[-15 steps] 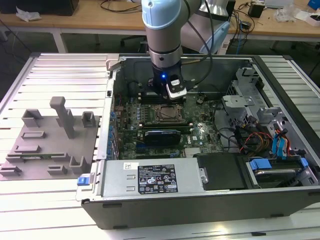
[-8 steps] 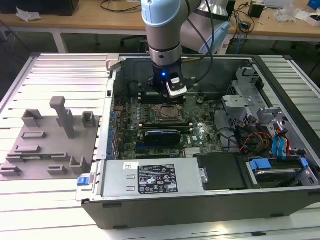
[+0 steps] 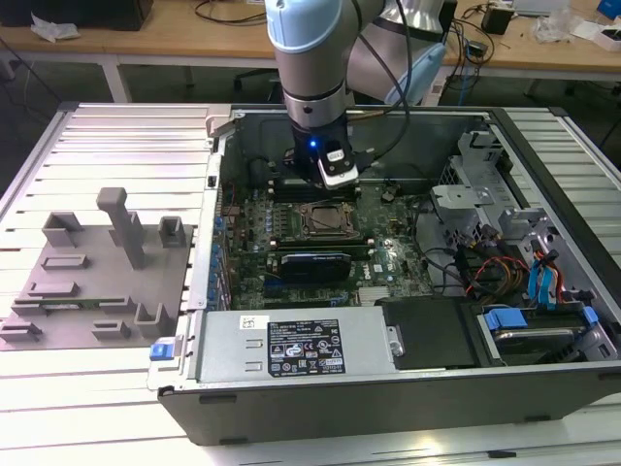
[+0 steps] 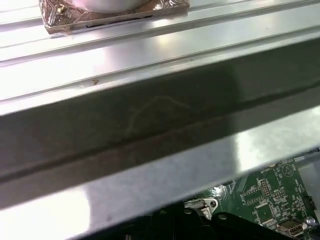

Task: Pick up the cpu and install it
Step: 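Install the first cpu locking lever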

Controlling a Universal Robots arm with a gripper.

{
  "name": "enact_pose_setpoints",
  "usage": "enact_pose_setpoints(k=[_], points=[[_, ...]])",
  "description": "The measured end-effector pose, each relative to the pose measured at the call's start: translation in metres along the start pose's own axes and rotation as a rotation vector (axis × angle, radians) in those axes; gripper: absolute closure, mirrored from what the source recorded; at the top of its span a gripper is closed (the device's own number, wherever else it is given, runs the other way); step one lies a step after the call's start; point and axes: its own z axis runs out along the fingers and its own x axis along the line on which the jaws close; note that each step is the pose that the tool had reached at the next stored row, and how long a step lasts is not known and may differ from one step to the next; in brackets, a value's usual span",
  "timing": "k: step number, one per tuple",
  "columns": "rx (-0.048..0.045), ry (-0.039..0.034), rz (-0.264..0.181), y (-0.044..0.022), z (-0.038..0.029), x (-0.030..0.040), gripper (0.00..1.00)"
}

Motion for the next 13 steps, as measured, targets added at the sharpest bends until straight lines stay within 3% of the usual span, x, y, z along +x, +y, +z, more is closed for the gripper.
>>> enact_pose_setpoints(k=[7, 13], points=[[0.0072, -0.0011, -0.010, -0.0025, 0.0045, 0.0006, 0.89], [0.0066, 0.0001, -0.018, -0.0040, 0.0071, 0.0007, 0.89]])
